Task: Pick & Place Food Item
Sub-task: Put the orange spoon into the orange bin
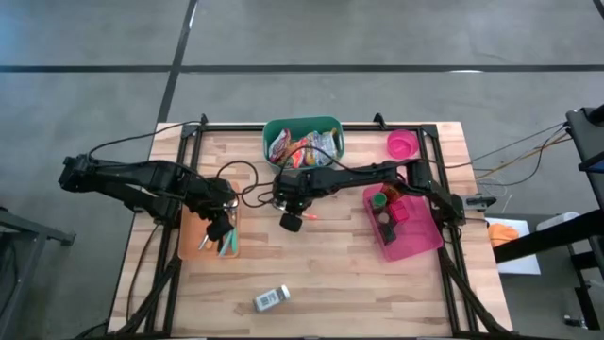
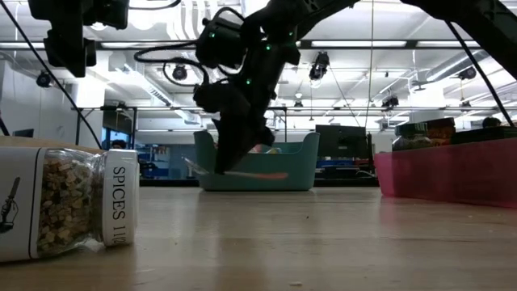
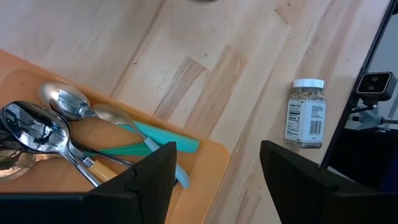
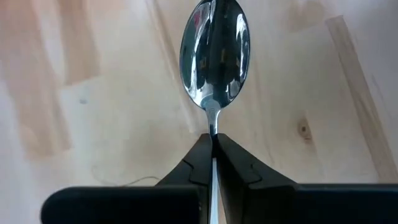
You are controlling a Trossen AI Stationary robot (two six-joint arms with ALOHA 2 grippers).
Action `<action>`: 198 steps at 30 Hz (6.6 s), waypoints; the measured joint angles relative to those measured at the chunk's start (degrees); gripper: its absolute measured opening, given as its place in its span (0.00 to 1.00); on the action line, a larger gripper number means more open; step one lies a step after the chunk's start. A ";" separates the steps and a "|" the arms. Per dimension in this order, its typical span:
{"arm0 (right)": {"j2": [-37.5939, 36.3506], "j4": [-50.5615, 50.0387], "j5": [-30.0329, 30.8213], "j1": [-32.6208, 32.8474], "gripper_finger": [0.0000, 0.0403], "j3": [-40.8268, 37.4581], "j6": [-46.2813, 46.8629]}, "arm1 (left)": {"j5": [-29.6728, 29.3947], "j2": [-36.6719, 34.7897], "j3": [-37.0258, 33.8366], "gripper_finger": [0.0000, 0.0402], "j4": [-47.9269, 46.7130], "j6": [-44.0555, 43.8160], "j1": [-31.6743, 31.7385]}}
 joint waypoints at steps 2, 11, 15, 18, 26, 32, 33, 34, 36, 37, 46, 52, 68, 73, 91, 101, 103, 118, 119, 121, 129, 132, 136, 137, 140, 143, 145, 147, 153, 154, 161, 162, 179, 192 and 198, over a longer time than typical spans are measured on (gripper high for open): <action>-0.77 -0.01 -0.48 0.08 0.02 -0.02 0.83 | 0.00 0.00 0.00 0.59 -0.19 0.00 0.00; -7.87 0.89 -1.18 0.02 0.02 -0.02 2.20 | -1.54 -0.18 0.47 0.53 -0.08 0.06 -0.04; -12.10 1.31 -0.53 0.04 0.02 0.03 2.62 | -1.99 -1.18 0.66 0.46 0.53 0.06 -0.10; -15.02 2.22 0.35 0.06 0.02 0.03 2.98 | -3.17 -2.38 0.66 0.41 2.09 -0.24 -0.09; -21.44 6.12 2.96 -0.07 0.02 0.09 4.99 | -12.26 -4.65 -0.11 0.37 18.95 -1.14 -0.09; -24.31 11.07 3.14 -0.05 0.02 0.09 5.19 | -15.55 -3.53 -3.08 0.39 36.63 1.36 -0.06; -24.66 11.89 3.14 -0.05 0.02 0.09 5.20 | -15.54 -3.33 -3.62 0.39 39.07 1.94 -0.04; -25.01 12.68 3.12 -0.05 0.02 0.09 5.35 | -15.54 -3.21 -4.13 0.40 41.24 2.52 -0.04; -25.53 14.29 3.12 -0.05 0.02 0.09 5.74 | -15.54 -3.21 -5.54 0.43 45.37 3.25 -0.04; -25.57 15.57 3.11 0.06 0.02 0.09 5.92 | -15.61 -3.21 -6.29 0.46 47.85 3.55 -0.04; -26.27 23.03 2.72 1.29 0.02 0.09 7.58 | -23.00 -3.21 -10.49 0.74 66.67 7.84 0.03; -26.27 30.34 2.39 2.14 0.02 0.09 7.77 | -27.98 -3.21 -10.49 0.81 71.98 13.84 0.04; -26.27 33.71 0.86 2.90 0.02 0.09 7.75 | -25.32 -3.21 -10.49 0.44 77.32 20.63 0.00; -26.27 33.62 0.34 2.91 0.02 0.09 7.73 | -23.75 -3.21 -10.51 0.17 77.43 20.63 0.00; -26.27 35.44 0.08 3.64 0.02 0.07 7.97 | -22.91 -3.19 -10.49 0.01 79.83 20.19 -0.09; -26.27 35.55 -0.30 3.73 0.02 0.07 8.25 | -21.64 -3.19 -10.50 0.00 80.22 20.17 -0.66; -26.27 35.54 -0.28 3.73 0.02 0.07 8.96 | -21.59 -3.19 -10.49 0.00 80.23 20.09 -0.70; -26.27 35.53 -0.91 3.80 0.39 0.07 8.45 | -21.49 -3.90 -10.49 0.00 79.62 14.96 -0.74; -26.27 35.53 -0.86 3.84 0.42 0.07 8.47 | -21.51 -4.12 -10.50 0.00 79.33 14.70 -0.74; -26.27 35.53 -0.76 3.84 0.48 0.07 8.49 | -21.58 -4.67 -10.49 0.00 78.40 13.27 -0.74; -26.27 34.94 -0.12 3.62 0.57 0.09 8.62 | -22.40 -11.98 -10.49 0.00 64.69 4.64 -0.86; -26.34 33.31 -0.13 3.62 0.57 0.09 8.62 | -22.77 -15.88 -9.61 0.00 53.76 0.97 -1.01; -26.52 28.30 -0.45 3.62 0.57 0.09 8.44 | -22.77 -18.46 -4.71 0.00 29.45 -5.16 -1.01; -26.55 26.65 -0.56 3.62 0.57 0.09 8.31 | -22.74 -18.46 -3.25 0.00 23.42 -7.20 -1.03; -26.55 21.58 -0.69 3.62 0.57 0.09 8.14 | -22.02 -17.32 0.39 0.00 7.80 -12.66 -1.07; -26.53 16.96 -2.61 3.62 0.57 0.09 7.81 | -20.35 -15.34 1.96 0.00 -2.20 -16.43 -1.07; -26.53 14.46 -4.28 3.77 0.57 0.09 5.76 | -18.50 -13.96 1.87 0.00 -5.67 -17.74 -1.07; -26.53 12.59 -4.83 4.34 0.57 0.00 1.53 | -16.63 -12.68 0.43 0.00 -7.32 -19.43 -1.07; -26.53 7.99 -5.26 6.91 0.57 -1.34 -11.03 | -12.51 -10.56 -6.36 0.00 -7.66 -24.69 -0.96; -26.53 7.64 -5.40 7.25 0.57 -2.11 -11.76 | -12.13 -10.40 -7.61 0.00 -7.54 -25.82 -0.96; -26.46 9.08 -12.33 8.18 0.57 -9.26 -11.98 | -10.49 -10.42 -14.89 0.00 -5.56 -33.11 -0.94; -26.46 9.63 -12.42 8.44 0.57 -10.46 -11.99 | -10.51 -10.36 -15.66 0.00 -4.35 -33.64 -0.94; -26.42 30.67 -12.23 15.81 0.57 -26.39 -17.87 | -7.94 1.97 -19.67 0.00 0.35 -33.85 3.44; -26.04 47.96 -10.77 18.35 0.57 -36.52 -22.87 | -6.29 9.81 -23.43 0.00 10.37 -31.54 3.98; -23.36 51.21 -10.42 19.24 0.57 -36.58 -23.40 | -5.39 9.64 -25.38 0.00 11.89 -34.28 3.98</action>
